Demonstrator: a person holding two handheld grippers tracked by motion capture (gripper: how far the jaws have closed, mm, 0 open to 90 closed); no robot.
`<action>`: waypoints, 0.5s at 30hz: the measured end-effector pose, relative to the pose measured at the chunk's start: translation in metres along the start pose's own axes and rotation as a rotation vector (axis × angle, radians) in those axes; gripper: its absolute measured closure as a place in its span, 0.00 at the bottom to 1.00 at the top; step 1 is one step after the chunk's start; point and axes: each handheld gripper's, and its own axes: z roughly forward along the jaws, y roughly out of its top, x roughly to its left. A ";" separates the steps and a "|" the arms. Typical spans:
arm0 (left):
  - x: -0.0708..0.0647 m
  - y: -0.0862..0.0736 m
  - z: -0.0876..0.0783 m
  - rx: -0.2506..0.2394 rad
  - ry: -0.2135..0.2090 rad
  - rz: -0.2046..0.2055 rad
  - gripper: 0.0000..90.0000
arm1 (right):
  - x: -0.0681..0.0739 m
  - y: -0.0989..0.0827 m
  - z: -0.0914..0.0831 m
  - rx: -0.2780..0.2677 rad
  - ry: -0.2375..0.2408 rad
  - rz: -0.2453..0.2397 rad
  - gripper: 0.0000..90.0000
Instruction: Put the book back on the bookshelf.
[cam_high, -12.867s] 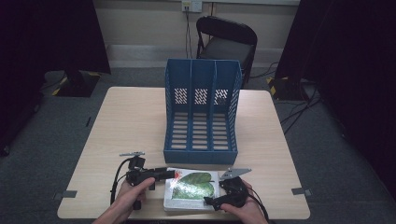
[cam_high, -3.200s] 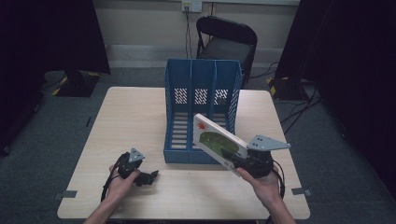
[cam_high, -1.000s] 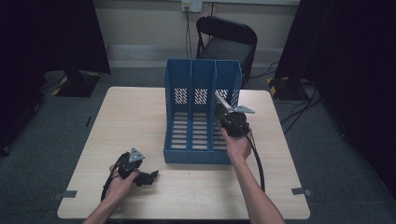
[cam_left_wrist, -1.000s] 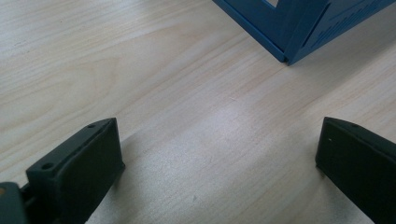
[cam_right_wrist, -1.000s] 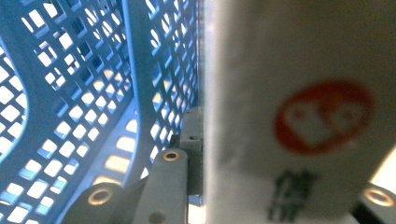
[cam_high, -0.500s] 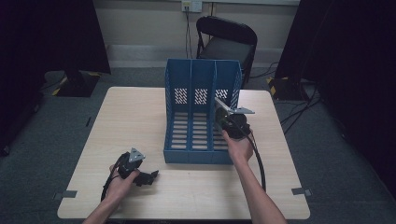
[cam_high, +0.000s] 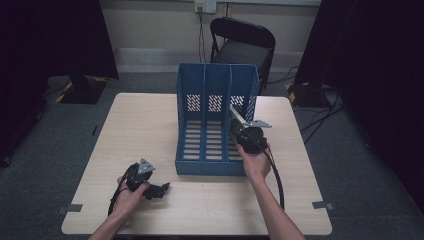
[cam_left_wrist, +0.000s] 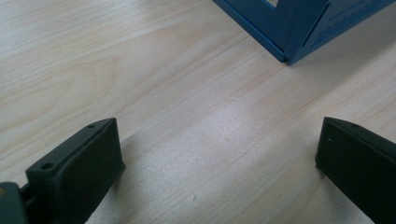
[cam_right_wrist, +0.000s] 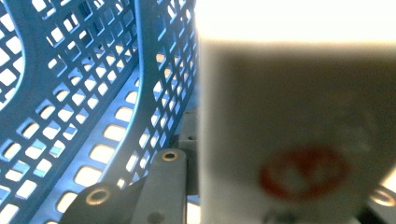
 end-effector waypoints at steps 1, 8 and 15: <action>0.000 0.000 0.000 0.000 -0.001 0.000 0.00 | 0.001 -0.002 -0.001 0.000 -0.004 -0.011 0.84; 0.000 0.000 0.000 0.001 0.000 0.001 0.00 | -0.001 -0.014 -0.004 0.003 0.025 -0.001 0.83; 0.000 0.000 0.000 0.001 0.000 0.001 0.00 | -0.001 -0.021 -0.007 -0.023 0.043 0.020 0.80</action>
